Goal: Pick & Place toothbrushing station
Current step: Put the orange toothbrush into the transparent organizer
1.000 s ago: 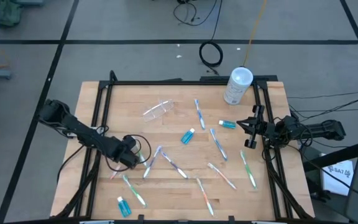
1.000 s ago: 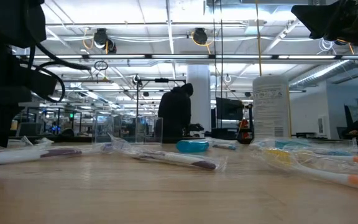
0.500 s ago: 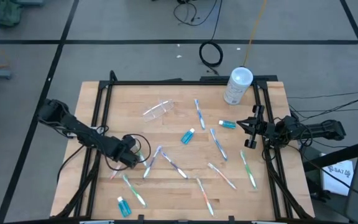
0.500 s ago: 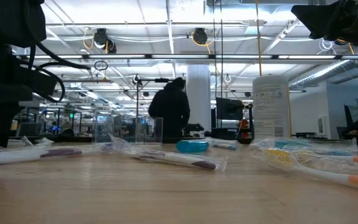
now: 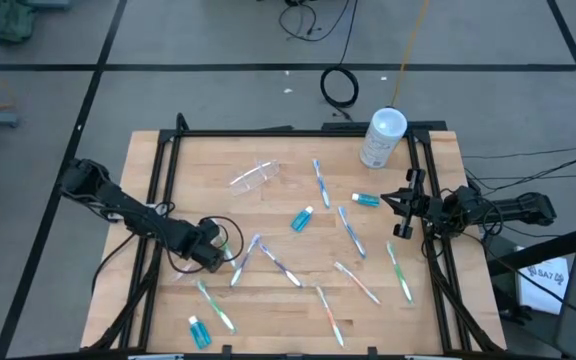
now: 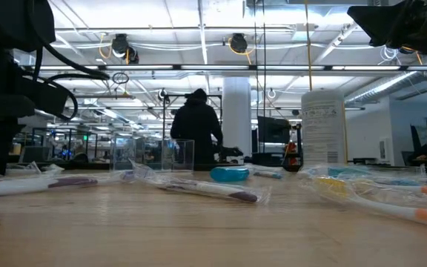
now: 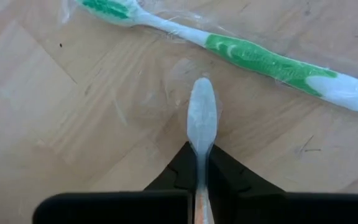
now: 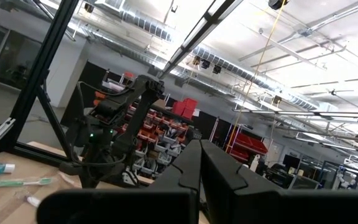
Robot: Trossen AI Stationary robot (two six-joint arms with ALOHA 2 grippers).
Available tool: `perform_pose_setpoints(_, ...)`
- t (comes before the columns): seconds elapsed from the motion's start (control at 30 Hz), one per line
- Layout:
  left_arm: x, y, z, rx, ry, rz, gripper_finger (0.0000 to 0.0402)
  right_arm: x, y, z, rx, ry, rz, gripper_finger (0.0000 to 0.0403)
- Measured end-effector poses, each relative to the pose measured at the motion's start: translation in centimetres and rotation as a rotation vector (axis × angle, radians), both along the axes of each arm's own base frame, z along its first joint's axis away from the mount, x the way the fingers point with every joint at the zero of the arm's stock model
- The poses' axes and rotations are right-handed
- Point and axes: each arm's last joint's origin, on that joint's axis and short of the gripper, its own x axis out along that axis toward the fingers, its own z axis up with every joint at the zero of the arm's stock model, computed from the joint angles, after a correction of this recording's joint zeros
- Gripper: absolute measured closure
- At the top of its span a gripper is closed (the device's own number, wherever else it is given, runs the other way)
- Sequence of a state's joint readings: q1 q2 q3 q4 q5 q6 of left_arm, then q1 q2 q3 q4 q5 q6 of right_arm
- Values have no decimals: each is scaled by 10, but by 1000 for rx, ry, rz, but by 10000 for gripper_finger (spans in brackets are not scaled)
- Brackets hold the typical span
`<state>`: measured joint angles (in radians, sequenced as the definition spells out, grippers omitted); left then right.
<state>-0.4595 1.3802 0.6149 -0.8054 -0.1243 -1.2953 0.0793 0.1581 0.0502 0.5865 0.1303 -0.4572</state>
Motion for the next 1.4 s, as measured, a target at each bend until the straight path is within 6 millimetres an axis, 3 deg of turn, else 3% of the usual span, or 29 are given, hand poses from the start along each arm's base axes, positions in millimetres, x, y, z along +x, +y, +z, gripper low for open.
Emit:
perform_pose_setpoints(0.2,17,-5,27,41,-142,-56,384,0,0,0,0,0,0,399)
perform_pose_setpoints(0.3,30,-6,56,149,-303,-100,393,0,0,0,0,0,0,399)
perform_pose_setpoints(0.43,46,-3,102,326,-500,-168,375,0,0,0,0,-1,0,399)
perform_pose_setpoints(0.6,64,11,151,494,-788,-180,378,-1,0,2,2,-21,0,399)
perform_pose_setpoints(0.7,80,20,172,547,-942,-322,393,-1,0,3,7,-33,2,399)
perform_pose_setpoints(0.83,92,40,190,629,-1066,-471,380,-1,0,3,30,-32,13,399)
perform_pose_setpoints(1.03,86,91,193,708,-992,-399,385,-1,0,3,53,-34,27,399)
perform_pose_setpoints(1.13,86,116,174,708,-961,-378,394,-1,0,2,91,-32,45,399)
perform_pose_setpoints(1.23,84,134,158,766,-1077,-316,380,0,0,2,117,-33,58,399)
perform_pose_setpoints(1.4,65,157,117,912,-1103,-118,376,3,0,0,145,-6,68,399)
